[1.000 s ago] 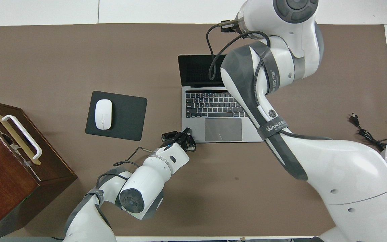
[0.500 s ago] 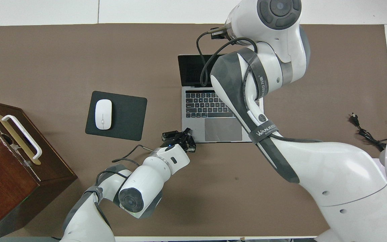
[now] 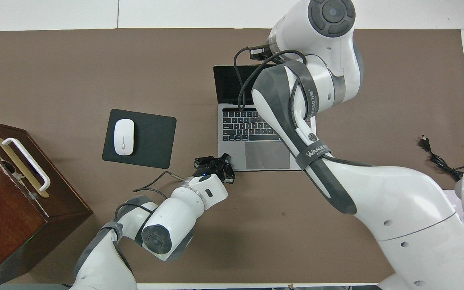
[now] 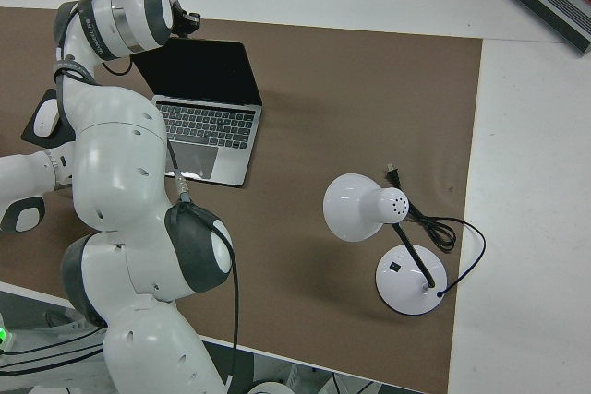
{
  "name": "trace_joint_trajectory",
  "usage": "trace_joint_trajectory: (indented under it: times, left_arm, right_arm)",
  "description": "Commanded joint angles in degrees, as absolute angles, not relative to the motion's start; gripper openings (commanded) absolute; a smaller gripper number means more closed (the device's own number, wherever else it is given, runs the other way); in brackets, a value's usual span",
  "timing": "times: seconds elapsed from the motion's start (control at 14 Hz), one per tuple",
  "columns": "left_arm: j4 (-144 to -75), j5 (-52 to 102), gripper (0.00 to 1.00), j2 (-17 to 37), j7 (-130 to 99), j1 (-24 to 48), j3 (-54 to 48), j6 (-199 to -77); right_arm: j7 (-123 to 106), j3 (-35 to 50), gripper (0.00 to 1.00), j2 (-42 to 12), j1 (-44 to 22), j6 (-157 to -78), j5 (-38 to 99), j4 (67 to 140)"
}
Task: Close laptop with both arms
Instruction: 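Hook the right gripper over the laptop screen's top edge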
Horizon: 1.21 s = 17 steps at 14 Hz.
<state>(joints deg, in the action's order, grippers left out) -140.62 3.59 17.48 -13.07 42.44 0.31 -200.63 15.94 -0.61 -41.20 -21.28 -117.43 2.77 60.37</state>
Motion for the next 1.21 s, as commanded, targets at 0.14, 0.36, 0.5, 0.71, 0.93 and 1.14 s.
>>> trace_joint_trajectory:
  times: [0.14,0.36,0.5,0.71,0.93,1.14]
  left_arm:
    - [-140.8,2.46,0.0,21.36,-11.78,41.31,0.44,-200.3]
    - [-140.8,2.46,0.0,21.44,-11.78,41.31,0.44,-200.3]
    - [-140.8,2.46,0.0,21.62,-11.78,41.31,0.44,-200.3]
    - [-140.8,2.46,0.0,21.8,-11.78,41.4,0.44,-200.3]
    - [-140.71,2.37,0.0,21.8,-11.78,41.48,0.44,-200.3]
    - [-140.71,2.37,0.0,21.88,-11.78,41.48,0.44,-200.3]
  right_arm:
    - [15.03,-0.09,0.0,-37.45,-19.43,-113.3,8.6,66.78]
    - [15.03,-0.09,0.0,-36.83,-17.67,-109.7,12.38,68.82]
    - [15.03,-0.09,0.0,-36.91,-17.31,-108.28,12.92,70.04]
    - [15.12,-0.09,0.0,-36.91,-17.14,-108.28,12.92,72.15]
    - [15.56,-0.09,0.0,-37.0,-17.66,-108.46,13.44,73.47]
    - [15.64,-0.09,0.0,-37.0,-17.93,-108.81,14.15,75.23]
